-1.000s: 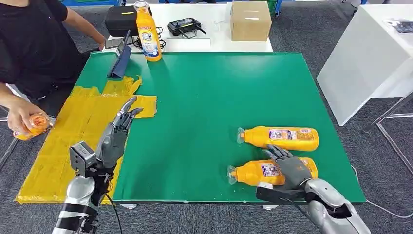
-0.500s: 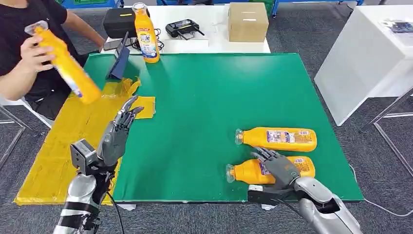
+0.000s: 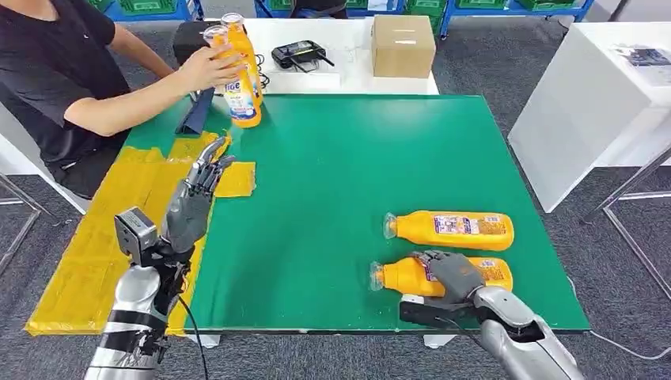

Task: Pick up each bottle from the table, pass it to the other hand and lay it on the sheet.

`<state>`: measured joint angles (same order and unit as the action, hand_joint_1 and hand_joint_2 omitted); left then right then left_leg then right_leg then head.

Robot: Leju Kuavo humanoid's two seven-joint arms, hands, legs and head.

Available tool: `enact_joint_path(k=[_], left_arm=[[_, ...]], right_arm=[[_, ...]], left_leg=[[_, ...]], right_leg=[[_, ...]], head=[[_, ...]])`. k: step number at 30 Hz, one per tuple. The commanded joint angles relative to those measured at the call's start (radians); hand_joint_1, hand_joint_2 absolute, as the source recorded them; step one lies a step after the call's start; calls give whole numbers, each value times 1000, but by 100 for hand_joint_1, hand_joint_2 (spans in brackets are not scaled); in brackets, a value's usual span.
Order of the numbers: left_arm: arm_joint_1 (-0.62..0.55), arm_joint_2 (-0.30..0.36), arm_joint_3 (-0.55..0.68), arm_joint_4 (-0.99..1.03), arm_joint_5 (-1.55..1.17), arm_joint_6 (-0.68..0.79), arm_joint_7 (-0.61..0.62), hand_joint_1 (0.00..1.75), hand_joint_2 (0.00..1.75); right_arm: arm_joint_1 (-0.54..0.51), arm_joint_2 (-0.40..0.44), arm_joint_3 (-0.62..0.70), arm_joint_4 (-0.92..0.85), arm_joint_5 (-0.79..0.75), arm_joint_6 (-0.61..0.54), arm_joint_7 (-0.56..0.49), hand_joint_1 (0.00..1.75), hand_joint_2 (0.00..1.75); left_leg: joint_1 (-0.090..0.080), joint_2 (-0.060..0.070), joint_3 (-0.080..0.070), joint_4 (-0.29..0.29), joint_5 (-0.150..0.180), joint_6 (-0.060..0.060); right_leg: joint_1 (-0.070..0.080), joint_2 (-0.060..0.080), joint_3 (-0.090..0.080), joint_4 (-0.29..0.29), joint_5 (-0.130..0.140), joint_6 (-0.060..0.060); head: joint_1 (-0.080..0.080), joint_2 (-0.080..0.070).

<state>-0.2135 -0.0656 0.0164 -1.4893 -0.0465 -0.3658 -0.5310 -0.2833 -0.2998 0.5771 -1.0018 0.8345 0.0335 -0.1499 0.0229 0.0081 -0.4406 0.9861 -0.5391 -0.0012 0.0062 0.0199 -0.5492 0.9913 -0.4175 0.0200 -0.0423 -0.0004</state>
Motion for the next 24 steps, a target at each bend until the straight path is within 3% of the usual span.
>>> enact_joint_path(k=[1, 2, 3, 5, 7, 10, 11, 17, 24], left_arm=[[29, -31, 2, 36, 56, -24, 43, 0, 0], [45, -38, 0, 13, 71, -32, 59, 0, 0], [55, -41, -4, -2, 73, -32, 66, 0, 0], [58, -42, -6, -6, 74, -31, 68, 0, 0], [64, -58, -5, -12, 126, -48, 104, 0, 0], [83, -93, -33, -61, 189, -62, 126, 0, 0], [96, -106, -42, -86, 197, -43, 142, 0, 175], [194, -129, -91, -186, 248, -42, 136, 0, 175], [233, -146, -134, -248, 193, -22, 94, 0, 175]], right_arm=[[119, 238, -284, -24, -200, -86, -110, 175, 175], [128, 282, -315, -107, -237, -84, -123, 175, 175], [131, 295, -312, -163, -224, -60, -71, 175, 175], [130, 299, -310, -179, -221, -51, -55, 175, 175], [161, 364, -387, -280, -362, -37, -168, 175, 175], [176, 429, -378, -467, -487, 56, -139, 175, 175], [181, 442, -346, -518, -493, 60, -133, 175, 175], [218, 471, -146, -638, -529, 71, -137, 175, 175], [219, 466, -25, -575, -466, 40, -142, 175, 175]], left_leg=[[0, -3, -8, -1, 3, 2], [0, -1, -5, -1, 1, 1], [0, 0, -7, -2, 2, 1], [1, 0, -6, 0, 0, 0], [0, 3, -9, -2, 0, 1], [0, 4, -12, 0, -3, -1], [0, 2, -14, 0, -2, -1], [1, 2, -23, 0, -1, -2], [1, 1, -24, -2, -2, -2]], right_leg=[[0, -4, -6, -4, 3, 1], [0, -2, -4, -3, 2, 1], [0, -1, -5, -4, 2, 1], [0, -1, -4, -4, 0, 0], [0, 2, -8, -5, 2, 0], [-1, 4, -13, -1, 0, 0], [-1, 2, -15, -1, 0, 0], [-2, 2, -24, 1, 0, 1], [-1, 1, -26, 0, -1, 1]], head=[[0, 0], [0, 0], [0, 0], [1, 0], [1, 0], [0, 0], [0, 0], [0, 0], [0, 0]])
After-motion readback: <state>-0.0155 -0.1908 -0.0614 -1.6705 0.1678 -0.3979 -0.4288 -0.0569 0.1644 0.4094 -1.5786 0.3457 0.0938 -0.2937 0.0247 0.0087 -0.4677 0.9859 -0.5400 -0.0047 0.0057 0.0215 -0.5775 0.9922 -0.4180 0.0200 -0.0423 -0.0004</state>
